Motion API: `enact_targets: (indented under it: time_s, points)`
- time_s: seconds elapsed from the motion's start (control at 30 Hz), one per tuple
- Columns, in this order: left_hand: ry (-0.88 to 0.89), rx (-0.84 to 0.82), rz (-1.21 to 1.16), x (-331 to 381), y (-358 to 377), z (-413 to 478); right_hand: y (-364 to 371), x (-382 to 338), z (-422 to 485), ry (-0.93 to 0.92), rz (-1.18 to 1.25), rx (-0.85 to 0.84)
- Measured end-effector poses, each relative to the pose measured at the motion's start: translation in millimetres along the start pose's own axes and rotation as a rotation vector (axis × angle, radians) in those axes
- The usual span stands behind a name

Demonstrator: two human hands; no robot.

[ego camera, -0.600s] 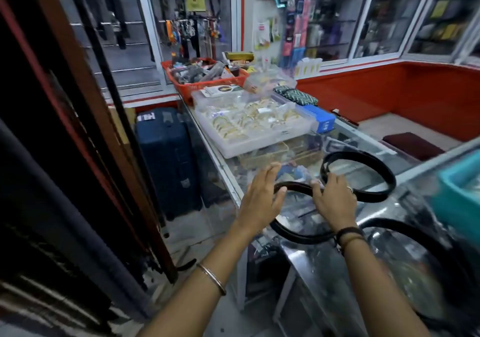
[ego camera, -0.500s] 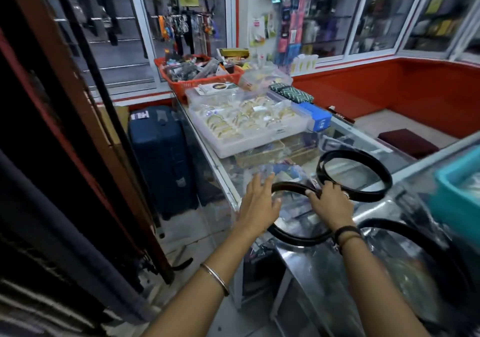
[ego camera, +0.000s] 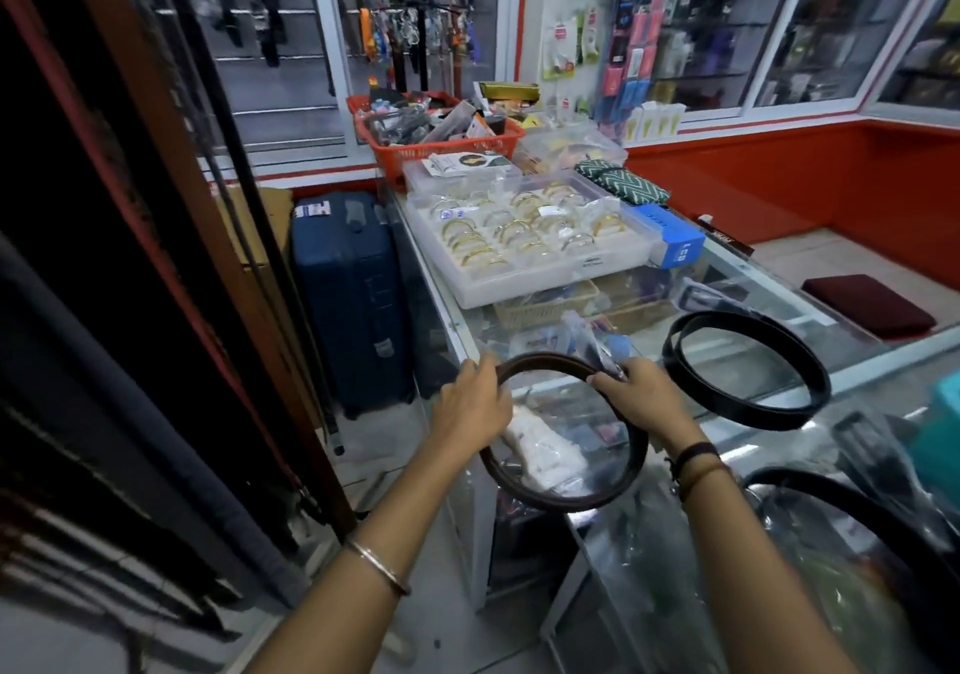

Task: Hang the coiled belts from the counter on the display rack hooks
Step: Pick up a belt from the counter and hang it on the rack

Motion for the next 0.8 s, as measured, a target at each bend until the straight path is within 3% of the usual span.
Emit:
enact_targets:
  time_s: [0.2, 0.4, 0.6, 0.67, 0.73, 0.8]
  points:
    - [-0.134, 0.167, -0.24, -69.3, -45.2, -37.0, 35.0, -87.1, -25.6, -0.215, 0.311, -0.211]
    - [-0.481, 0.173, -0.59, -166.2, -72.2, -88.3, 62.7, -191.6, -73.5, -0.475, 0.489, -0.268]
    - [-0.745, -0.001, -0.738, -240.6, -97.9, -152.1, 100.9, -304.5, -143.6, -0.462, 0.972, -0.733]
    - [-0.779, -0.081, -0.785, -260.5, -114.4, -170.8, 111.8, -335.1, -165.2, -0.515, 1.078, -0.818]
    - [-0.728, -0.102, -0.685, -271.6, -141.2, -188.1, 121.1, -359.1, -184.3, -0.62, 1.125, -0.886]
    - [-0.635, 0.042, -0.618, -280.9, -176.8, -205.1, 131.9, -384.8, -204.4, -0.77, 1.131, -0.873]
Point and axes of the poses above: each hand's wrist, its own z-axis towards the middle knuckle, its own y-axis out of the palm, x = y × z, the point moved 2 cm from there along z, towards the middle knuckle, and after that the axes turned 7 degrees about z, right-handed, at the moved point
